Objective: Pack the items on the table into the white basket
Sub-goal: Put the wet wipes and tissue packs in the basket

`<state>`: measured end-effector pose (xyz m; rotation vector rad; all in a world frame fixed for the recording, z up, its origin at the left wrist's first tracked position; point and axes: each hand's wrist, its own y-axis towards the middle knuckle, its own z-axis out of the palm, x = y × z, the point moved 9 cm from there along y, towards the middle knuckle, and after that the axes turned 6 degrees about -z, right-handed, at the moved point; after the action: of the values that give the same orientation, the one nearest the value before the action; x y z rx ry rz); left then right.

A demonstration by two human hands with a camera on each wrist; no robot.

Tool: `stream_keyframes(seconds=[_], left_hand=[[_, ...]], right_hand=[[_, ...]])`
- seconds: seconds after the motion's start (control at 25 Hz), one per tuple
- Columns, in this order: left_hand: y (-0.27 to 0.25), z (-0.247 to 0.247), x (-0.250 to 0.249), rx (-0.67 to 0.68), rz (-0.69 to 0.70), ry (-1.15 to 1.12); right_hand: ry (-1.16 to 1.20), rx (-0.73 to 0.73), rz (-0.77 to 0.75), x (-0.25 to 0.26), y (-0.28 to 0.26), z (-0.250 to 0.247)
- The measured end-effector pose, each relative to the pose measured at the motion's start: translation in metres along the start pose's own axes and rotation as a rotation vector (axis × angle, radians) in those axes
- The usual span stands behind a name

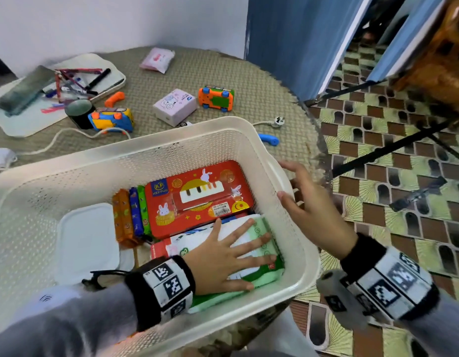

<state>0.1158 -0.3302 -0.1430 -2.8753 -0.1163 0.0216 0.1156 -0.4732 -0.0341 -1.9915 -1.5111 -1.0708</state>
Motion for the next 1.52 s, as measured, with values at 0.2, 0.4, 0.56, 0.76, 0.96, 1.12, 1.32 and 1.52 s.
stream_keyframes(seconds=[0.2,0.4,0.56,0.76,0.96,1.12,1.32,1.52], left_hand=[[0.002,0.01,-0.007,-0.071,-0.056,0.045],[0.007,0.014,-0.003,-0.051,-0.063,0.013],[0.009,0.009,0.001,-0.072,-0.024,-0.048],[0.01,0.008,0.001,-0.019,-0.002,-0.151],[0.007,-0.024,0.019,0.072,-0.116,-0.548],[0.002,-0.072,0.044,-0.099,-0.22,-0.606],[0.014,-0.136,0.073,-0.36,-0.324,-0.661],[0.05,-0.195,0.068,-0.459,-0.351,-0.612]], right_hand=[[0.06,-0.099,-0.037,-0.007,-0.006,0.002],[0.087,-0.111,-0.056,-0.008,-0.007,0.005],[0.099,-0.115,-0.047,-0.013,-0.007,0.005],[0.164,-0.176,0.017,-0.021,-0.007,0.0],[0.316,-0.21,0.065,-0.027,-0.01,-0.003],[0.386,-0.233,0.079,-0.03,-0.013,-0.012],[0.46,-0.243,0.08,-0.039,-0.008,-0.034],[0.393,-0.253,0.031,-0.053,0.0,-0.078]])
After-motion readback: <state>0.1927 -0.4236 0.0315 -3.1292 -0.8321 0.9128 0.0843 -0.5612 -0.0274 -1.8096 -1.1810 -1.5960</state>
